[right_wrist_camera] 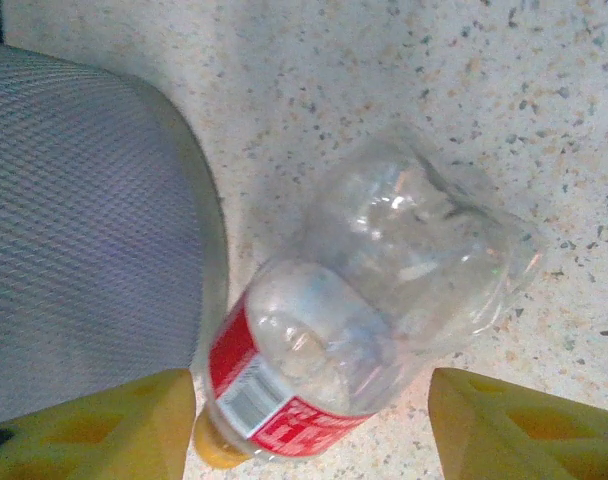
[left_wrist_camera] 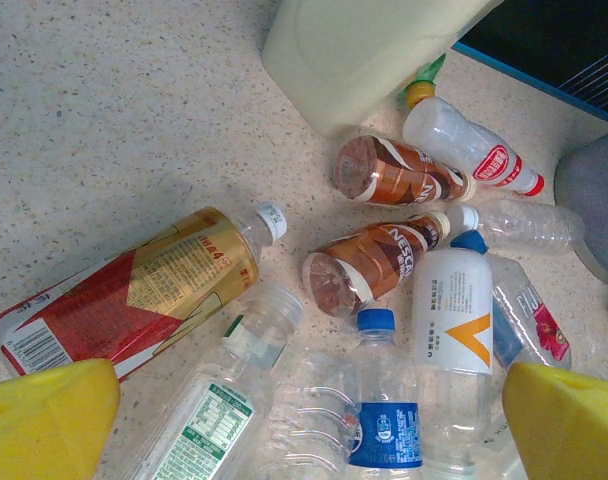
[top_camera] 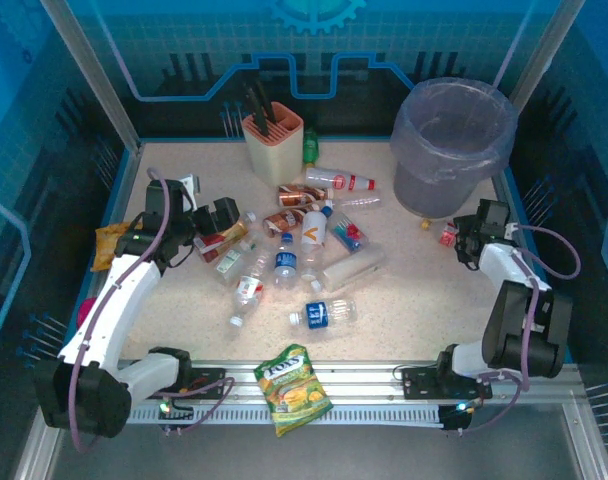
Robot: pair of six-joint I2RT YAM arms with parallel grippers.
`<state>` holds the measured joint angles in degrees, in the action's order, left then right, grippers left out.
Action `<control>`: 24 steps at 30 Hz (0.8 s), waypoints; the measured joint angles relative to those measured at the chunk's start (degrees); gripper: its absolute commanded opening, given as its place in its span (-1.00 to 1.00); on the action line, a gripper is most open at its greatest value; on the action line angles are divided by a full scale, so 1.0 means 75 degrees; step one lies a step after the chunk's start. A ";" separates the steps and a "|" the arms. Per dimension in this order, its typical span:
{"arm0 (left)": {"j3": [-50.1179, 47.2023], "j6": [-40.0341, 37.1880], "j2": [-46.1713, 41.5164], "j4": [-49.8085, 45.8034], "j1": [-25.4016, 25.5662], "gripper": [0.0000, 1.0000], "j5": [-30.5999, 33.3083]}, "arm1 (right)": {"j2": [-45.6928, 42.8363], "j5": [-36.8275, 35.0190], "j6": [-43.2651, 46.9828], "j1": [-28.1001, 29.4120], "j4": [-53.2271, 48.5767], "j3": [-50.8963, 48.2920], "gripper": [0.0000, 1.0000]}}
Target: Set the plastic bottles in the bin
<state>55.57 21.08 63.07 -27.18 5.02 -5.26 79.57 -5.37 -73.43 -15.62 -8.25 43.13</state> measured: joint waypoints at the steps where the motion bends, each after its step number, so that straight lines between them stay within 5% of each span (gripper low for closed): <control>1: 0.0000 0.0000 0.0006 0.0000 0.0000 0.98 0.0000 | -0.0096 0.0047 0.0041 -0.0009 -0.0032 0.0000 0.60; 6: 0.0017 0.0000 0.0122 0.0006 0.0000 0.99 0.0000 | -0.0055 0.0382 -0.0003 -0.0026 -0.0020 0.0000 0.91; 12: 0.0073 0.0003 0.0236 0.0012 0.0000 0.98 -0.0003 | 0.1003 0.0530 -0.0525 0.0023 0.0189 0.0187 0.93; 24: 0.0134 0.0000 0.0254 -0.0044 0.0000 0.98 0.0050 | 0.1664 0.0289 -0.1026 0.0248 0.0219 0.0283 0.31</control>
<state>56.58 21.08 64.97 -27.51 5.02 -4.89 92.05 -3.20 -81.12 -13.76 -6.61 45.25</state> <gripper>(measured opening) 0.992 0.687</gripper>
